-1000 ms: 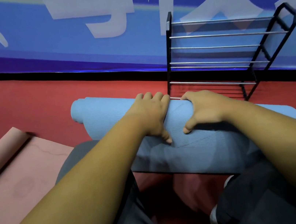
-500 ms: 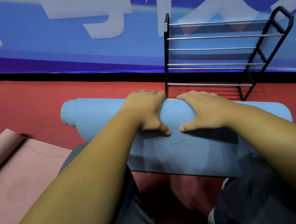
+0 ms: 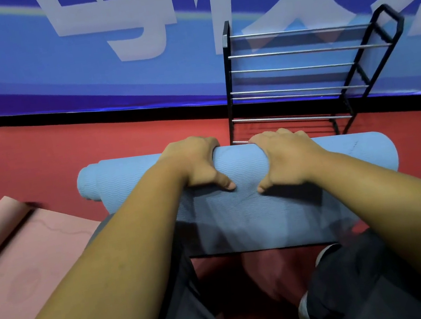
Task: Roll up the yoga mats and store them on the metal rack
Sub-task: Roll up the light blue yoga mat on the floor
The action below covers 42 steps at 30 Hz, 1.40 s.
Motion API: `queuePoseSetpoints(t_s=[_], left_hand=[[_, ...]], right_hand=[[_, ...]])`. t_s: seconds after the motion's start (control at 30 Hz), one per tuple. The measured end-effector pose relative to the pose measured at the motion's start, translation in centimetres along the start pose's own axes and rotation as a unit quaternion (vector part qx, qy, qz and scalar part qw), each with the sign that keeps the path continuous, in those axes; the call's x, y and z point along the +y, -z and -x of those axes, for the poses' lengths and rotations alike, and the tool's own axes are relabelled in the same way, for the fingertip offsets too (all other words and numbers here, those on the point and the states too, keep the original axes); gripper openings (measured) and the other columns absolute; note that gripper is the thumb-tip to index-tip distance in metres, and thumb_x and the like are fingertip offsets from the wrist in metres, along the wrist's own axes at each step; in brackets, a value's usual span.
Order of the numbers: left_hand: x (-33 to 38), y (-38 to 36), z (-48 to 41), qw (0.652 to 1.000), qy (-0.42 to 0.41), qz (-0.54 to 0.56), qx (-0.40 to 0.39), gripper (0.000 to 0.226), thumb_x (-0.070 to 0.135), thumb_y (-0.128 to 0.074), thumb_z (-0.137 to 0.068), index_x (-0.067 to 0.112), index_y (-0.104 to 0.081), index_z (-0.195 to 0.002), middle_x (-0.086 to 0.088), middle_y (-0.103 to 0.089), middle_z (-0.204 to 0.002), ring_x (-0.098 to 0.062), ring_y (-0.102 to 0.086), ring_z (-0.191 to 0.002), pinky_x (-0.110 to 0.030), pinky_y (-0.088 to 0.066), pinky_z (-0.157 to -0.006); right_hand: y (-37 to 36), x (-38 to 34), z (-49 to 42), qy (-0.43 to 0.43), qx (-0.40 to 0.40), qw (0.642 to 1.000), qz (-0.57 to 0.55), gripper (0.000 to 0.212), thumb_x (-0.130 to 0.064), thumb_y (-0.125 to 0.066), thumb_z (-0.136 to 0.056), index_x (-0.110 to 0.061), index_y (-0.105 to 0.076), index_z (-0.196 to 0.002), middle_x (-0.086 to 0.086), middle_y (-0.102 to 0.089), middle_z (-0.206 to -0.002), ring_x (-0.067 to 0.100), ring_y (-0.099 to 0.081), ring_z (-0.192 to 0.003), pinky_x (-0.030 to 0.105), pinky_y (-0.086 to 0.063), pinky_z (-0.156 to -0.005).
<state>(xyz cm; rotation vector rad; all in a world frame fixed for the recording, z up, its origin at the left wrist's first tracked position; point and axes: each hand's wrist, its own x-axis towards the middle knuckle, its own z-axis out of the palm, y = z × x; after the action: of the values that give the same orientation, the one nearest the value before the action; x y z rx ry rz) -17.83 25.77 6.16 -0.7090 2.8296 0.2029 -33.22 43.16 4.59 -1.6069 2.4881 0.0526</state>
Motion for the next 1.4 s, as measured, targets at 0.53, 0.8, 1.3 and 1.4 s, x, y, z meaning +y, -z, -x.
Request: queuePoseSetpoints(t_s=[0.53, 0.8, 1.3, 1.4], left_hand=[[0.9, -1.9, 1.0, 0.994, -0.078, -0.066, 0.039, 0.109, 0.091, -0.081, -0.046, 0.032, -0.049, -0.132, 0.010, -0.059, -0.127, -0.021, -0.054, -0.114, -0.041, -0.044, -0.096], [-0.4, -0.8, 0.8, 0.999, -0.023, 0.018, -0.030, 0.095, 0.090, -0.080, -0.039, 0.039, -0.059, -0.117, 0.013, -0.068, -0.107, -0.021, -0.064, -0.099, -0.042, -0.057, -0.084], [-0.7, -0.5, -0.1, 0.992, -0.006, 0.079, -0.103, 0.090, 0.081, -0.085, -0.055, 0.034, -0.064, -0.128, 0.007, -0.071, -0.114, -0.023, -0.066, -0.104, -0.044, -0.057, -0.094], [-0.4, -0.9, 0.1, 0.995, -0.035, 0.065, -0.062, 0.090, 0.082, -0.076, -0.061, 0.033, -0.060, -0.135, 0.005, -0.069, -0.126, -0.025, -0.065, -0.113, -0.045, -0.055, -0.098]], right_hand=[[1.2, 0.1, 0.7, -0.001, -0.088, 0.988, -0.125, 0.081, -0.077, -0.087, -0.046, -0.042, -0.062, -0.113, -0.019, -0.068, -0.106, 0.013, -0.064, -0.097, 0.041, -0.058, -0.087], [1.7, -0.7, 1.8, 0.033, -0.079, 0.995, -0.049, 0.103, -0.085, -0.072, -0.071, -0.037, -0.040, -0.157, -0.008, -0.052, -0.154, 0.025, -0.053, -0.138, 0.044, -0.045, -0.112], [-1.0, -0.5, 0.6, 0.033, -0.035, 0.998, 0.028, 0.112, -0.084, -0.083, -0.052, -0.038, -0.042, -0.146, -0.011, -0.055, -0.142, 0.029, -0.052, -0.128, 0.051, -0.044, -0.098], [-0.8, 0.4, 0.3, 0.020, -0.056, 0.998, -0.028, 0.098, -0.085, -0.080, -0.042, -0.042, -0.052, -0.126, -0.018, -0.064, -0.128, 0.025, -0.059, -0.119, 0.047, -0.050, -0.094]])
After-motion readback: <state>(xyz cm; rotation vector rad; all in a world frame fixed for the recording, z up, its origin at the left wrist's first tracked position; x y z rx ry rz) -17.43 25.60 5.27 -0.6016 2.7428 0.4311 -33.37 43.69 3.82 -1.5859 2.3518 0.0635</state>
